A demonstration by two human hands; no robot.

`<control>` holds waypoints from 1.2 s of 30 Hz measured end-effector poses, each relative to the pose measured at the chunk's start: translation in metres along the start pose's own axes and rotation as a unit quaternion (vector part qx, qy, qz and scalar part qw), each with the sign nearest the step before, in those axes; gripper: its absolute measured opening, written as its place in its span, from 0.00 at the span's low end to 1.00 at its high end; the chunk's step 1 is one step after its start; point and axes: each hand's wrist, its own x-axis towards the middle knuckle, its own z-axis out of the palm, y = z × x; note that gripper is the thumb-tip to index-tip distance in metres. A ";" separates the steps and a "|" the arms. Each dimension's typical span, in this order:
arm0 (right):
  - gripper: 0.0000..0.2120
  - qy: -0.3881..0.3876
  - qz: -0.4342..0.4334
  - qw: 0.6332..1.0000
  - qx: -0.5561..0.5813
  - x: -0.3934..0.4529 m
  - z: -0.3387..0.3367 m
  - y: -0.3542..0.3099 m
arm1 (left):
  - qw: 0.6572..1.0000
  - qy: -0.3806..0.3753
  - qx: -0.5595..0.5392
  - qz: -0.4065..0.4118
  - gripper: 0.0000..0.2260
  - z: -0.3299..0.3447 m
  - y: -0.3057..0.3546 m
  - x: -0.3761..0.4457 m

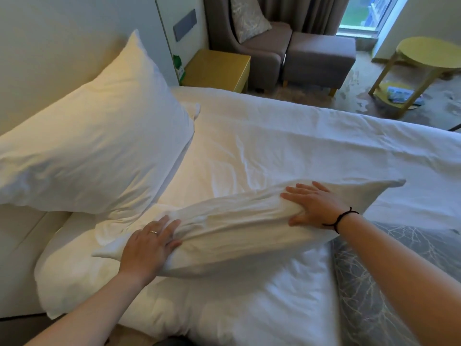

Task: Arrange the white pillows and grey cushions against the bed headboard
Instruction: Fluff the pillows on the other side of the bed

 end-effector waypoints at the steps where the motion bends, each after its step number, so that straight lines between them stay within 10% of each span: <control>1: 0.39 0.003 -0.001 1.000 -0.006 -0.001 0.000 0.003 | 1.000 0.000 0.005 -0.006 0.30 0.000 0.001 0.002; 6: 0.22 0.037 0.021 0.998 -0.039 -0.005 0.009 -0.006 | 0.999 -0.021 0.009 -0.022 0.25 -0.006 0.015 0.013; 13: 0.12 0.114 0.094 0.989 -0.011 -0.006 0.014 -0.026 | 0.989 -0.137 -0.050 0.015 0.51 -0.015 0.000 0.002; 16: 0.10 0.162 0.113 0.980 0.011 -0.003 0.007 -0.036 | 0.986 -0.153 -0.055 -0.029 0.40 -0.017 -0.013 0.005; 19: 0.09 0.207 0.137 0.967 0.053 0.015 -0.015 -0.054 | 0.991 -0.107 -0.054 -0.064 0.11 -0.023 -0.028 0.015; 32: 0.13 0.273 0.089 0.953 -0.097 0.205 -0.244 -0.164 | 0.945 0.107 -0.283 -0.123 0.22 -0.079 -0.145 0.044; 36: 0.16 0.275 0.098 0.949 0.118 0.298 -0.254 -0.223 | 0.935 0.116 -0.288 -0.170 0.21 -0.076 -0.186 0.089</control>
